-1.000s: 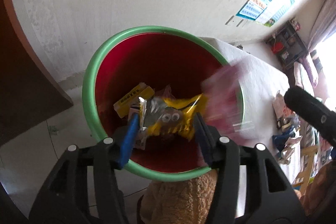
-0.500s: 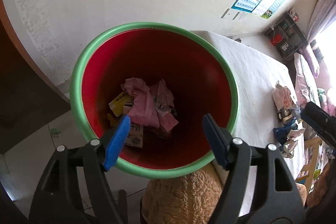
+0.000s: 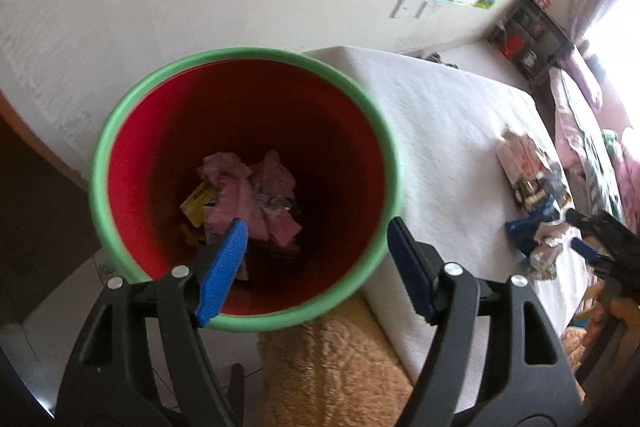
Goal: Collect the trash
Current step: 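Move both grippers back toward the remaining trash pile on the table, then grasp the white milk carton with the left gripper while the right moves toward the silver wrapper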
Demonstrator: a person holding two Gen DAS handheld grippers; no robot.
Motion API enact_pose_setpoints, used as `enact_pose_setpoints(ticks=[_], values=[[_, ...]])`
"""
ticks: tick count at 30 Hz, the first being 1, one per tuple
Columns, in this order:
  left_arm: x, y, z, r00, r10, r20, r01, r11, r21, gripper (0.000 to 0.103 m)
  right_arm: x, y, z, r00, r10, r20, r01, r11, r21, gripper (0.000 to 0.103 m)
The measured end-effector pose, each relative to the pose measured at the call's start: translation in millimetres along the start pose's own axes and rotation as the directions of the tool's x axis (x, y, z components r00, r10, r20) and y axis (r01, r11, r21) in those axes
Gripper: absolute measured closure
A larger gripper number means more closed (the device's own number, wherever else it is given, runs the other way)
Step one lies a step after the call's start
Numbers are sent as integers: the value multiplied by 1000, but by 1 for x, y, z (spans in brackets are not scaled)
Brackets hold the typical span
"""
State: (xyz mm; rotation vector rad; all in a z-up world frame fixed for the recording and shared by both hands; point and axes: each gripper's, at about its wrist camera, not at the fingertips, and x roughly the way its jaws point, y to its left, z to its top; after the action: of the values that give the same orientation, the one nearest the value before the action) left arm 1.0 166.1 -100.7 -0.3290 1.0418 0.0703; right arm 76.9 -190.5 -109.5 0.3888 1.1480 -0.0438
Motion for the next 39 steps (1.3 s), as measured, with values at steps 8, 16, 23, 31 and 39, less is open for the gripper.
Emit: enact_pose_setpoints(ticks=[8,16,23,31,39], values=[[-1,-45,-9,1000,-14,-20,16,992,128,30,4,0,-5,997,71,-35,-74,993,-90,74],[-1,-88,-13,999,-39,-34,46,971,235,30,-8,-3,-18,988,141,-70,-148,983,-112,95],[7,-122,-12,996,-66,-53,79,951,298,30,-46,-25,-21,975,214,-64,-219,970,-105,98],[33,-198,-13,983,-144,-114,179,893,413,30,-51,-71,-44,985,167,-49,-167,986,2,81],[68,-271,-50,965,-131,-228,241,790,564,30,-63,-109,-38,995,93,33,-96,990,99,58]])
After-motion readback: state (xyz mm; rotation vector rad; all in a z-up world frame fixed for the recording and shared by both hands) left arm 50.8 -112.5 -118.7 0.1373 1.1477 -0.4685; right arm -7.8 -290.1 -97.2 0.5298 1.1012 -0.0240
